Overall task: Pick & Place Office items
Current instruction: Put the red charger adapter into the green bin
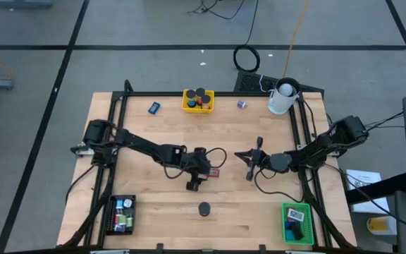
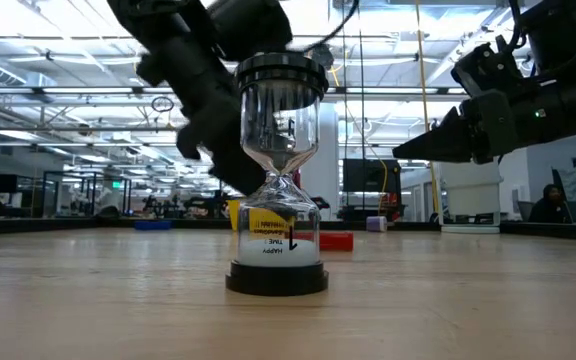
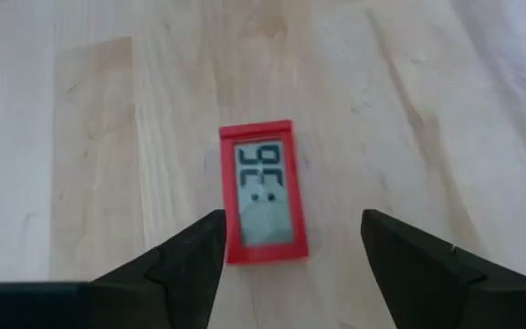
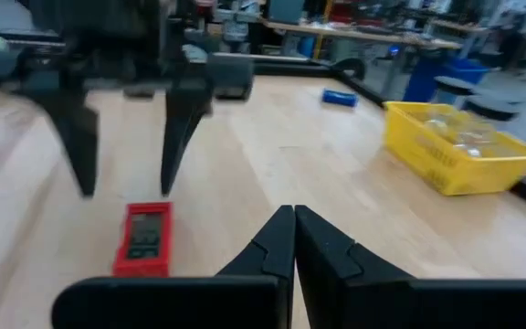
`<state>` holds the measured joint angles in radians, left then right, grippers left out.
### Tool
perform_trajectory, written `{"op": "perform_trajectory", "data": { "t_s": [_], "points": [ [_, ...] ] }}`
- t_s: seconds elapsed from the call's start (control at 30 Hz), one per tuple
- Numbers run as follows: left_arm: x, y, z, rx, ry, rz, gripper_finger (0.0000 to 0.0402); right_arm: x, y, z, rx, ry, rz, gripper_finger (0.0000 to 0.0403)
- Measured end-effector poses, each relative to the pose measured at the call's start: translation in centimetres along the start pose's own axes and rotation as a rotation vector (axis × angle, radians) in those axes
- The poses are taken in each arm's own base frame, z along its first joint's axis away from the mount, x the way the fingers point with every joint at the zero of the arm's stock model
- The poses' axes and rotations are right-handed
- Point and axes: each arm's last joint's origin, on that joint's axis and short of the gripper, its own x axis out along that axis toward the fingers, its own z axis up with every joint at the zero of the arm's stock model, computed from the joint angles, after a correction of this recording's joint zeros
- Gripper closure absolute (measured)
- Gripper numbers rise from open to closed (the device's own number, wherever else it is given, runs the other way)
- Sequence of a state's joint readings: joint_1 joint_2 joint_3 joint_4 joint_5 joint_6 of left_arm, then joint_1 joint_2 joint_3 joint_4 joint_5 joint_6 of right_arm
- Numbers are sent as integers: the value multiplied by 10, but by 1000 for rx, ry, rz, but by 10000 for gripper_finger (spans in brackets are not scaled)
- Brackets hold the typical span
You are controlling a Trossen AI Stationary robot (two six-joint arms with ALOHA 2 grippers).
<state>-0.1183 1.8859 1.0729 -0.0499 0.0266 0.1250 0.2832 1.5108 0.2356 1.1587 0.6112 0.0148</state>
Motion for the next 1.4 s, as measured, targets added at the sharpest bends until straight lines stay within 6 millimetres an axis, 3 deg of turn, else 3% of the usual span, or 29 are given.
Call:
{"op": "perform_trajectory", "data": {
  "t_s": [0.13,0.33,0.53,0.77,0.9,1.07,1.2,1.4],
  "points": [
    [-24,-7,10,55,-27,26,179,0,2,-1,-3,11,53,399],
    [-67,-20,20,165,-252,-7,294,0,2,-2,0,16,65,399],
    [-87,-7,-25,70,-469,32,390,0,2,-2,15,19,65,399],
    [-95,12,-90,-83,-636,119,378,2,1,2,66,-2,55,397],
    [-100,16,-115,-123,-693,152,381,13,5,11,98,1,50,381],
    [-103,15,-130,-145,-720,167,397,36,20,24,68,165,75,336],
    [-104,14,-132,-148,-726,171,385,51,30,40,50,333,46,287],
    [-104,14,-132,-149,-726,173,366,62,39,56,103,386,79,205]
  ]
}}
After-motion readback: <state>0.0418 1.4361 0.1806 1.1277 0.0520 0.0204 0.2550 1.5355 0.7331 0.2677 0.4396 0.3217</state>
